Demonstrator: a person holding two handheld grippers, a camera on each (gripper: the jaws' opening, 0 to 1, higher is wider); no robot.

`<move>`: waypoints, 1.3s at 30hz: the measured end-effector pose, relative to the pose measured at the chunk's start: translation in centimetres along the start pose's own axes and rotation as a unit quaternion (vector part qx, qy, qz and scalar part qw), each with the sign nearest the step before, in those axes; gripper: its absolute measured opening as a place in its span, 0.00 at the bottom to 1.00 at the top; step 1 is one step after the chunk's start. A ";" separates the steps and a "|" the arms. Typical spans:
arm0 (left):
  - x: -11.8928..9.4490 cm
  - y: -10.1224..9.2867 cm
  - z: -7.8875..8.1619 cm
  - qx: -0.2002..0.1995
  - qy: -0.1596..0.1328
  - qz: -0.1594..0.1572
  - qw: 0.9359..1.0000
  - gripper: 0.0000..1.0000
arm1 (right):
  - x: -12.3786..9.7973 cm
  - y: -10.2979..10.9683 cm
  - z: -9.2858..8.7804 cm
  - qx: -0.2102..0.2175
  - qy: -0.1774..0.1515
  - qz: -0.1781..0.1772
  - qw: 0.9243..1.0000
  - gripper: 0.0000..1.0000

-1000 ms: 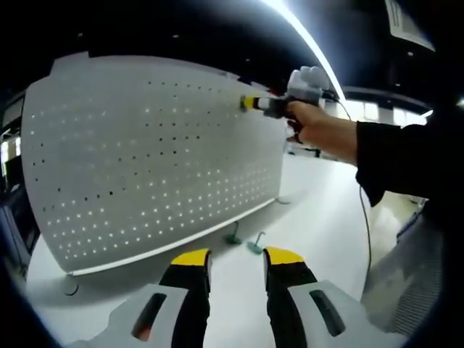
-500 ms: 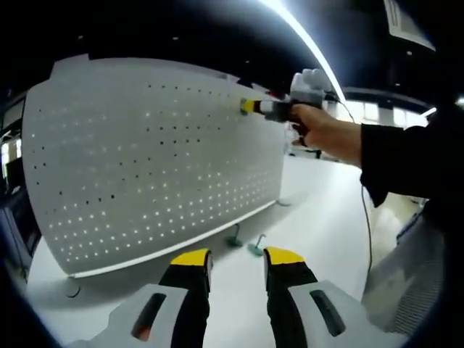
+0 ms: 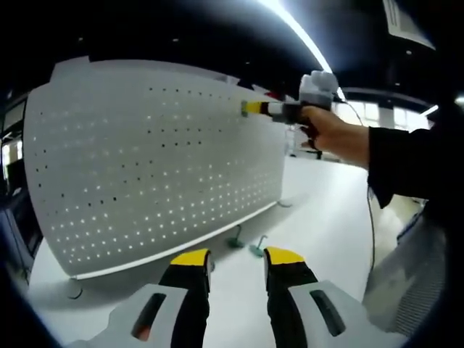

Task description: Insert the hook assembly into the mounting plate slot until the hook locks in place.

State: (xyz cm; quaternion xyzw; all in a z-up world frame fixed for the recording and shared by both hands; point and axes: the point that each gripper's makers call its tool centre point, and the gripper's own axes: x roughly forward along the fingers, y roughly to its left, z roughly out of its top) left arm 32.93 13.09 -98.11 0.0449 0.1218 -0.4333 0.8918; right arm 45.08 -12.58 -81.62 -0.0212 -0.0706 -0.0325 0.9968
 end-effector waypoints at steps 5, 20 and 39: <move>0.0 0.0 -0.2 0.002 0.002 0.000 1.000 0.30 | -1.0 -0.2 -0.3 -0.003 0.004 0.002 1.000 0.41; 0.0 0.1 -0.3 0.007 0.003 0.001 1.000 0.29 | -4.7 0.3 -3.7 -0.016 0.048 0.020 0.999 0.41; -0.1 -0.1 -0.5 0.017 0.008 0.001 1.000 0.29 | -8.7 2.1 -8.5 -0.016 0.107 0.051 0.993 0.40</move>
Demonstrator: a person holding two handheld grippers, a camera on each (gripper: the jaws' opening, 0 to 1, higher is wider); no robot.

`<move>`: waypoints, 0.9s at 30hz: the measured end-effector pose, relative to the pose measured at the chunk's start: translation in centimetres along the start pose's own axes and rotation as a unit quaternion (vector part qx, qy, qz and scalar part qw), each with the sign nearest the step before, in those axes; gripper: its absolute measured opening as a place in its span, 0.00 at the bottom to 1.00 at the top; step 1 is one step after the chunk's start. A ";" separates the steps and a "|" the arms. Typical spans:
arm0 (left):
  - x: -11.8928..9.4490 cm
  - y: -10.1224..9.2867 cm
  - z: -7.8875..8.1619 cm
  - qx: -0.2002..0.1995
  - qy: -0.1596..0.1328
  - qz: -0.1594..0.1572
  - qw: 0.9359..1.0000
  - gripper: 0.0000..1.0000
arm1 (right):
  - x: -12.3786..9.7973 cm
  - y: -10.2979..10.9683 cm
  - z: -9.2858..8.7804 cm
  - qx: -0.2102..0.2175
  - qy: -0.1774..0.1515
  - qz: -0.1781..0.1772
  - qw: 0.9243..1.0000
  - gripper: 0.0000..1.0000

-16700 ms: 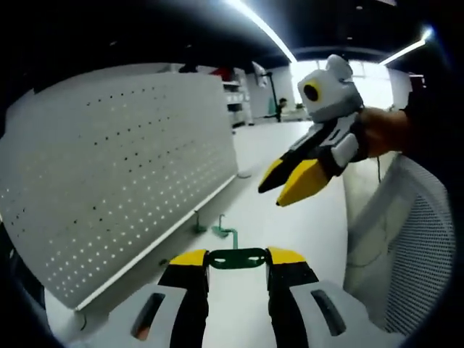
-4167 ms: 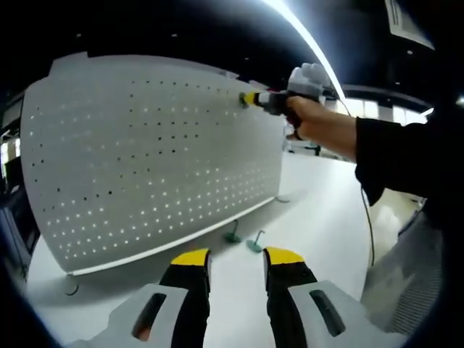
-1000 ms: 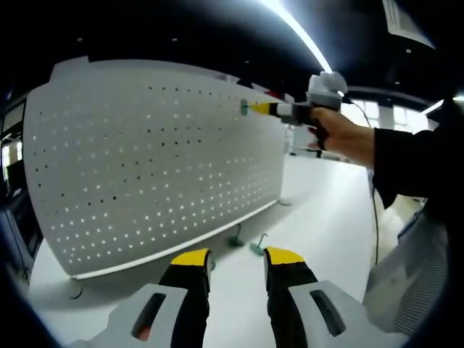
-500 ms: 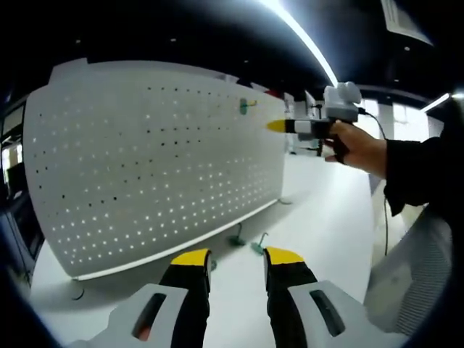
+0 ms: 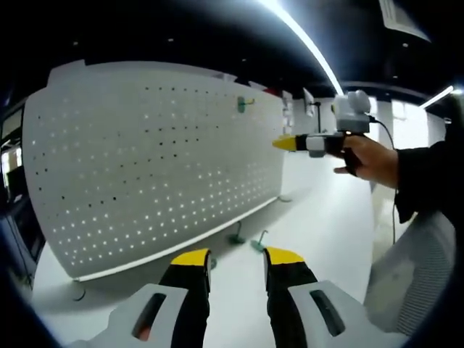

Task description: Insert the hook assembly into the mounting plate slot until the hook locks in place.

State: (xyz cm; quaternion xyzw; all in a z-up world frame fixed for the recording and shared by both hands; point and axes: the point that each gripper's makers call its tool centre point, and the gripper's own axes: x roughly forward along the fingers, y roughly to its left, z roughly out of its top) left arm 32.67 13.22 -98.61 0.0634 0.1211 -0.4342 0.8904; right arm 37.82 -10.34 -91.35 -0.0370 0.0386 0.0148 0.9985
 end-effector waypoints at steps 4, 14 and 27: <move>0.1 -0.2 0.0 0.001 0.001 -0.004 1.000 0.30 | -0.2 0.0 -0.2 0.000 0.006 0.003 1.000 0.40; 0.1 -0.2 0.1 0.000 -0.002 -0.005 1.000 0.30 | 1.1 1.5 -1.4 0.002 0.036 0.037 0.999 0.34; 0.0 0.0 0.3 0.000 -0.004 -0.003 1.000 0.30 | 3.3 3.2 -4.0 0.002 0.109 0.093 0.990 0.23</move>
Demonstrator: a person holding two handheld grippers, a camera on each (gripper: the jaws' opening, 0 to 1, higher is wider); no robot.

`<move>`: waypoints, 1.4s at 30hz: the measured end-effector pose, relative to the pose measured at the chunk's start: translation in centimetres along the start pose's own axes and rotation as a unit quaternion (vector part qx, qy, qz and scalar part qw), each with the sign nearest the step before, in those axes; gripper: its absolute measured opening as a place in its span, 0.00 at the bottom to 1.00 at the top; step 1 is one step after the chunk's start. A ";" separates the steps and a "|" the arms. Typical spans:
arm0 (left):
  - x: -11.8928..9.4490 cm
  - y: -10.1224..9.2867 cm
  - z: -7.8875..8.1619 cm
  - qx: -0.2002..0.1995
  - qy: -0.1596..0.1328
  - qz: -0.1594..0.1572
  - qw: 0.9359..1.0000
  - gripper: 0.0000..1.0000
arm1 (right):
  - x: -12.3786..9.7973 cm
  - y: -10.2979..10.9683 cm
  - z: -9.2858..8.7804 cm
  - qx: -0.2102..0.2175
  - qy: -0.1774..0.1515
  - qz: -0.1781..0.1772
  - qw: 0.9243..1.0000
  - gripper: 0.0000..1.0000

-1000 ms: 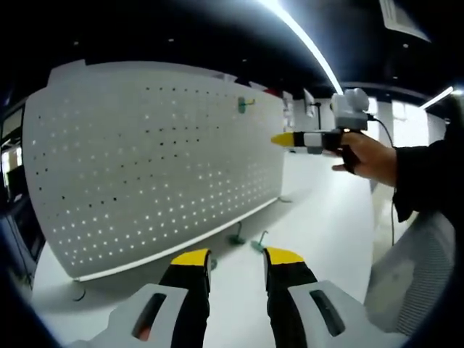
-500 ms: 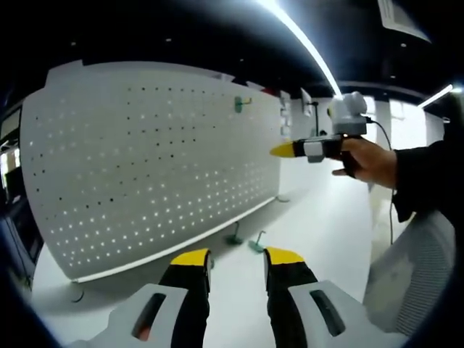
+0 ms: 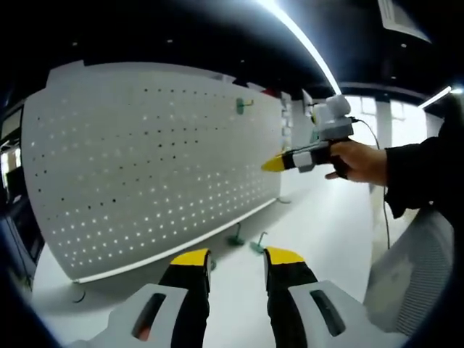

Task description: Insert the hook assembly into the mounting plate slot until the hook locks in place.

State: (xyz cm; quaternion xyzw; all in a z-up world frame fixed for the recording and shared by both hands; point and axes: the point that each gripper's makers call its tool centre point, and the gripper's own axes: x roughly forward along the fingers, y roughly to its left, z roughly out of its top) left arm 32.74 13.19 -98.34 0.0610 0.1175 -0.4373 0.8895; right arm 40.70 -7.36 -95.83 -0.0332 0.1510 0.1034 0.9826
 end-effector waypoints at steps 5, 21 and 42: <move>0.0 0.1 0.0 -0.003 0.000 0.001 1.000 0.30 | 1.1 0.5 -1.1 0.000 0.028 0.016 0.999 0.21; 0.0 0.2 -0.1 -0.009 0.002 0.000 1.000 0.30 | 4.1 1.3 -4.6 0.004 0.090 0.051 0.995 0.17; -0.2 0.8 0.2 -0.016 -0.007 0.008 1.000 0.30 | 7.5 2.2 -8.7 0.012 0.163 0.084 0.983 0.14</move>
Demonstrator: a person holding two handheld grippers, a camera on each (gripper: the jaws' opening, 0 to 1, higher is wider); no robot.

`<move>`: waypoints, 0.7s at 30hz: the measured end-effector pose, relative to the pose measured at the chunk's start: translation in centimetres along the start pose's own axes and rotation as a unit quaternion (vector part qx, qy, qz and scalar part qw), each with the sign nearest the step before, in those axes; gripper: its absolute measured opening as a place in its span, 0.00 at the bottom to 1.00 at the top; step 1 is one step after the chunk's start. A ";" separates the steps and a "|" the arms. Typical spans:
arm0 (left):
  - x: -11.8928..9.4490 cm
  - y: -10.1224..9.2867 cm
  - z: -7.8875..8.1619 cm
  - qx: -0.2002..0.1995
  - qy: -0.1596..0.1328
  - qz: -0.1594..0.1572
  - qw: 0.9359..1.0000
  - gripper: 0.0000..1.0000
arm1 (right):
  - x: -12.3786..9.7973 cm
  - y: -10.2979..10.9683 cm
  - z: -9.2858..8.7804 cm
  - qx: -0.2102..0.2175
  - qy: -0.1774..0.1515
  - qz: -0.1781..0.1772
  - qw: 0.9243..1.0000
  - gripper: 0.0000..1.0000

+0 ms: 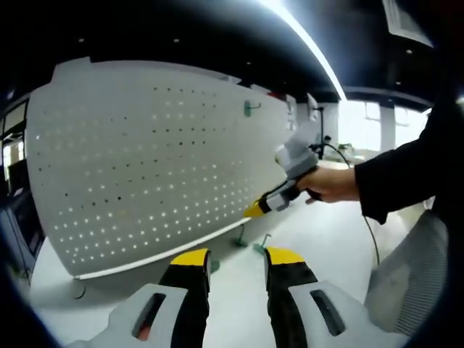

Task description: Insert the hook assembly into the mounting plate slot until the hook locks in place.

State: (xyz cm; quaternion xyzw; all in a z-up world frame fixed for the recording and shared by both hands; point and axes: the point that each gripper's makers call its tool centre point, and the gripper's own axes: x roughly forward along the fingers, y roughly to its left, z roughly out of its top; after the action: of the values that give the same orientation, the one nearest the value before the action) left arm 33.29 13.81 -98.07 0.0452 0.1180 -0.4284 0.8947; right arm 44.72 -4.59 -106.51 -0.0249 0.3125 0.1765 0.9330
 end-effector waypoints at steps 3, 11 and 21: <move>0.0 0.1 0.1 -0.001 -0.003 0.001 1.000 0.30 | 0.3 0.1 -0.2 0.002 0.007 0.003 1.000 0.14; -0.1 0.1 0.5 -0.004 -0.008 0.000 1.000 0.30 | 1.6 0.2 -1.2 0.009 0.031 0.010 0.999 0.13; -0.2 0.3 0.7 -0.008 -0.013 0.001 1.000 0.30 | 2.8 0.2 -2.1 0.020 0.051 0.016 0.998 0.12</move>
State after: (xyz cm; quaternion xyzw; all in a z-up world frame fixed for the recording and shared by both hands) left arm 33.50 14.03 -97.34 0.0326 0.1096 -0.4272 0.8969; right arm 45.53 -3.91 -109.79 -0.0103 0.3636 0.1838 0.9132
